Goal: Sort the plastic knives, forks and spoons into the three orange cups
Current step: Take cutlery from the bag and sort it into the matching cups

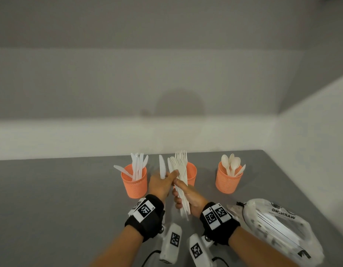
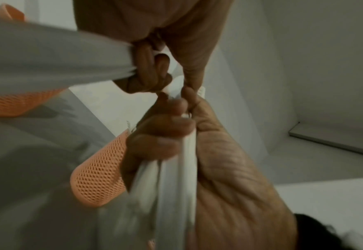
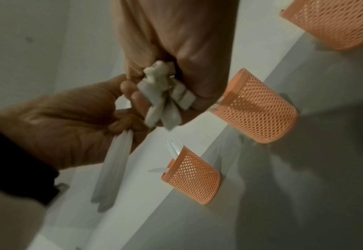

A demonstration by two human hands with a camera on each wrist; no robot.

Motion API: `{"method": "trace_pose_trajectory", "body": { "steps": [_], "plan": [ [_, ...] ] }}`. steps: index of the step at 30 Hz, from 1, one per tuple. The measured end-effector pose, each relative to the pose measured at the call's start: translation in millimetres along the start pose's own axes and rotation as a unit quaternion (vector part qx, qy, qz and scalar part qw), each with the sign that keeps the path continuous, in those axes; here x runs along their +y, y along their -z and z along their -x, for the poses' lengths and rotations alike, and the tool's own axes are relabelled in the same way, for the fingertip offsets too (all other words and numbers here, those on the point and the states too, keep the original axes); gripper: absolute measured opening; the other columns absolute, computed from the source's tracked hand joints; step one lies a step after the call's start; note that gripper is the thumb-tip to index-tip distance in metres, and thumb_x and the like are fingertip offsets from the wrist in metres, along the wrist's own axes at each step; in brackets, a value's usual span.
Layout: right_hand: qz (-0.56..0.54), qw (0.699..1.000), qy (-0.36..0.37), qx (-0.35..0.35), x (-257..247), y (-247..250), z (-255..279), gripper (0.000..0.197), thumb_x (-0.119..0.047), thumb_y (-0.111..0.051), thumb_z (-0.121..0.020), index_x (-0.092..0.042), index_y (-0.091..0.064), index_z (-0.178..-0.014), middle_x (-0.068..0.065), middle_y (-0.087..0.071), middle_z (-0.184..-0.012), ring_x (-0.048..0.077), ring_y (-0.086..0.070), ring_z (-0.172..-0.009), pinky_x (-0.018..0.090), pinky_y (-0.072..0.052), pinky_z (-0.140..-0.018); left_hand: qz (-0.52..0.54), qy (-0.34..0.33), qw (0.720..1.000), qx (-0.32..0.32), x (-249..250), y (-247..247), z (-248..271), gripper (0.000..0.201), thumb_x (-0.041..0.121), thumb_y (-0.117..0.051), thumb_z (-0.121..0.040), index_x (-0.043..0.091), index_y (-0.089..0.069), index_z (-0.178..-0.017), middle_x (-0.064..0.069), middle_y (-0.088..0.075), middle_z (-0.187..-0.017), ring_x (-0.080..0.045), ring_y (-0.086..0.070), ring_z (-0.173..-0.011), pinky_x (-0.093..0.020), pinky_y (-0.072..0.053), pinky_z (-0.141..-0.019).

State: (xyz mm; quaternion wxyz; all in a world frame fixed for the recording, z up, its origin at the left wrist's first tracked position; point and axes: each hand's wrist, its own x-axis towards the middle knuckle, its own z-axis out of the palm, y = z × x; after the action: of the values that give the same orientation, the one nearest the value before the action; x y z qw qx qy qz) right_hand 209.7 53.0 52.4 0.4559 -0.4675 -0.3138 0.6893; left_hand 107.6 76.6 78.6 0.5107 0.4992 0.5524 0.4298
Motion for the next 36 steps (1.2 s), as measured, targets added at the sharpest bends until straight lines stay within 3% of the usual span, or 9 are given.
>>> {"method": "trace_pose_trajectory", "body": {
  "steps": [9,13,18,22,24,27,30,34,36],
  "plan": [
    [0.030,0.998,0.016,0.047,-0.9,5.3,3.8,0.021,-0.036,-0.053,-0.092,-0.015,-0.055,-0.091,0.005,-0.052,-0.062,0.013,-0.056,-0.046,0.023,-0.045,-0.042,0.039,0.005,0.995,0.091,-6.7,3.5,-14.2,0.029,0.020,-0.035,-0.098,0.008,-0.057,-0.083,-0.006,-0.059,-0.066,-0.022,-0.054,-0.061,-0.034,-0.044,-0.068],
    [-0.013,0.999,-0.025,0.023,-2.2,11.4,4.2,0.026,-0.036,-0.049,-0.092,-0.019,-0.046,-0.074,-0.007,-0.036,-0.043,0.006,-0.033,-0.033,0.019,-0.033,-0.037,0.131,0.003,0.985,0.110,0.5,11.5,-15.7,0.022,0.021,-0.035,-0.101,0.007,-0.047,-0.090,-0.004,-0.037,-0.053,-0.013,-0.041,-0.041,-0.025,-0.038,-0.047],
    [-0.039,0.996,-0.053,-0.065,-11.3,6.6,13.6,0.028,-0.028,-0.044,-0.091,-0.020,-0.039,-0.064,-0.008,-0.028,-0.034,0.003,-0.024,-0.026,0.015,-0.026,-0.031,0.110,0.040,0.992,-0.056,0.8,19.5,-9.8,0.027,0.041,-0.059,-0.086,0.016,-0.050,-0.083,0.007,-0.025,-0.042,-0.004,-0.021,-0.032,-0.016,-0.020,-0.033],
    [0.008,0.991,-0.076,-0.111,-11.8,-2.1,17.1,0.036,-0.035,-0.041,-0.093,-0.022,-0.041,-0.059,-0.010,-0.029,-0.031,0.002,-0.028,-0.027,0.016,-0.036,-0.037,0.043,0.031,0.982,-0.182,3.1,14.3,2.8,0.046,0.058,-0.060,-0.068,0.015,-0.049,-0.061,0.000,-0.045,-0.046,-0.005,-0.029,-0.035,-0.014,-0.021,-0.036],
    [0.028,0.985,-0.100,-0.141,-12.8,-2.2,18.0,0.039,-0.036,-0.044,-0.090,-0.024,-0.047,-0.053,-0.010,-0.031,-0.032,0.002,-0.031,-0.028,0.016,-0.037,-0.038,0.045,0.017,0.982,-0.184,2.9,14.7,2.0,0.047,0.056,-0.070,-0.066,0.011,-0.055,-0.064,-0.004,-0.048,-0.049,-0.009,-0.034,-0.039,-0.015,-0.023,-0.035],
    [0.076,0.971,-0.127,-0.190,-15.7,-0.9,19.8,0.033,-0.035,-0.052,-0.079,-0.025,-0.051,-0.047,-0.011,-0.034,-0.034,0.001,-0.033,-0.031,0.015,-0.037,-0.041,0.073,0.003,0.980,-0.183,5.3,15.1,-0.6,0.057,0.046,-0.075,-0.061,-0.002,-0.067,-0.090,-0.017,-0.061,-0.078,-0.021,-0.051,-0.061,-0.018,-0.038,-0.045],
    [0.099,0.968,-0.126,-0.194,-18.9,-0.3,22.0,0.018,-0.034,-0.058,-0.068,-0.022,-0.051,-0.056,-0.010,-0.042,-0.040,0.004,-0.041,-0.037,0.017,-0.042,-0.047,0.080,0.013,0.983,-0.167,9.1,11.1,-1.3,0.055,0.038,-0.076,-0.062,-0.003,-0.067,-0.098,-0.024,-0.067,-0.093,-0.028,-0.058,-0.083,-0.033,-0.044,-0.071],
    [0.163,0.982,-0.015,-0.093,-22.6,0.6,16.9,0.006,-0.014,-0.060,-0.077,-0.010,-0.060,-0.082,-0.002,-0.062,-0.056,0.009,-0.062,-0.053,0.023,-0.053,-0.059,0.033,-0.011,0.994,-0.099,17.8,2.9,-4.5,0.031,0.014,-0.072,-0.076,-0.006,-0.066,-0.099,-0.022,-0.068,-0.088,-0.023,-0.066,-0.076,-0.025,-0.053,-0.063],
    [0.182,0.981,0.046,-0.043,-24.2,-2.4,12.8,0.016,0.001,-0.056,-0.082,-0.010,-0.059,-0.094,-0.005,-0.064,-0.059,0.007,-0.063,-0.056,0.023,-0.053,-0.061,0.022,-0.020,0.997,-0.067,21.7,-2.0,-6.8,0.029,0.011,-0.073,-0.076,-0.003,-0.066,-0.100,-0.018,-0.071,-0.090,-0.025,-0.069,-0.079,-0.027,-0.056,-0.066]
  ]
}}
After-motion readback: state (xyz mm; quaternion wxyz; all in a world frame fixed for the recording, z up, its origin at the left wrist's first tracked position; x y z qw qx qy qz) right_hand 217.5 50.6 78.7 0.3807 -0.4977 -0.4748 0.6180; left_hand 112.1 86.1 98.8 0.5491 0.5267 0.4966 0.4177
